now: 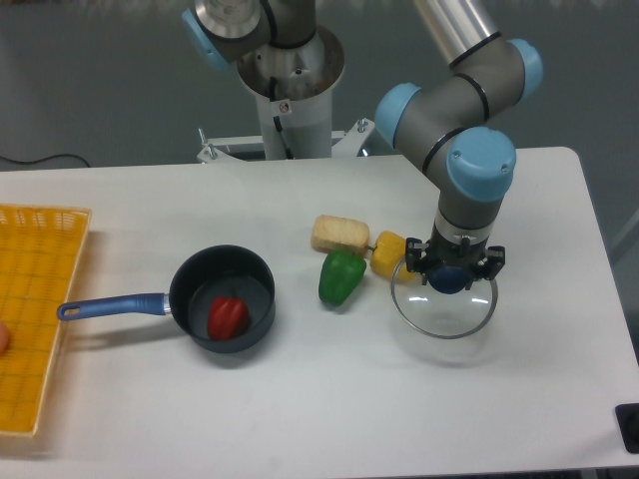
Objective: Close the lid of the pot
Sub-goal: 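Hold the clear glass lid by its knob above the table, then carry the glass lid over the dark blue saucepan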
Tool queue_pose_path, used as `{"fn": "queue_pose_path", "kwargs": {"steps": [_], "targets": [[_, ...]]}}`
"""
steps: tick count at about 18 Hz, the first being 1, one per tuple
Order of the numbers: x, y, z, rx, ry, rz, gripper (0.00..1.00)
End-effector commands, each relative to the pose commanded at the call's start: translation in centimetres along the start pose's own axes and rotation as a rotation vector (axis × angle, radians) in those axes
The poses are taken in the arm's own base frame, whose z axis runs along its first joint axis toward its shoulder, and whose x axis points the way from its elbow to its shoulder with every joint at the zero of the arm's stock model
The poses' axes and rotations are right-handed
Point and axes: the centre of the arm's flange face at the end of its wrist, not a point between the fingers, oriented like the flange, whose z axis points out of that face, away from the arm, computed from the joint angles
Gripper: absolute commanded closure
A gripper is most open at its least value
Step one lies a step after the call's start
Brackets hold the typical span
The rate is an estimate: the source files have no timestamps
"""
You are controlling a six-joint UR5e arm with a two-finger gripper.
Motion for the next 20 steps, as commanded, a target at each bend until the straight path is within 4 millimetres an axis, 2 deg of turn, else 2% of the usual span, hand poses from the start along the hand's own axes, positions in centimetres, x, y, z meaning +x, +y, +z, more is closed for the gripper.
{"fn": "queue_pose_path", "kwargs": {"steps": [5, 8, 10, 17, 20], "targets": [[0.5, -0.1, -0.7, -0.004, 0.005, 0.006, 0.6], [1.6, -0.4, -1.5, -0.008, 0.01, 0.023, 0.6], [3.4, -0.7, -2.7, -0.007, 0.011, 0.044, 0.61], [11.2, -3.0, -5.1, -0.021, 0.031, 0.108, 0.61], [14.1, -3.8, -5.1, -0.021, 0.037, 0.117, 0.61]]}}
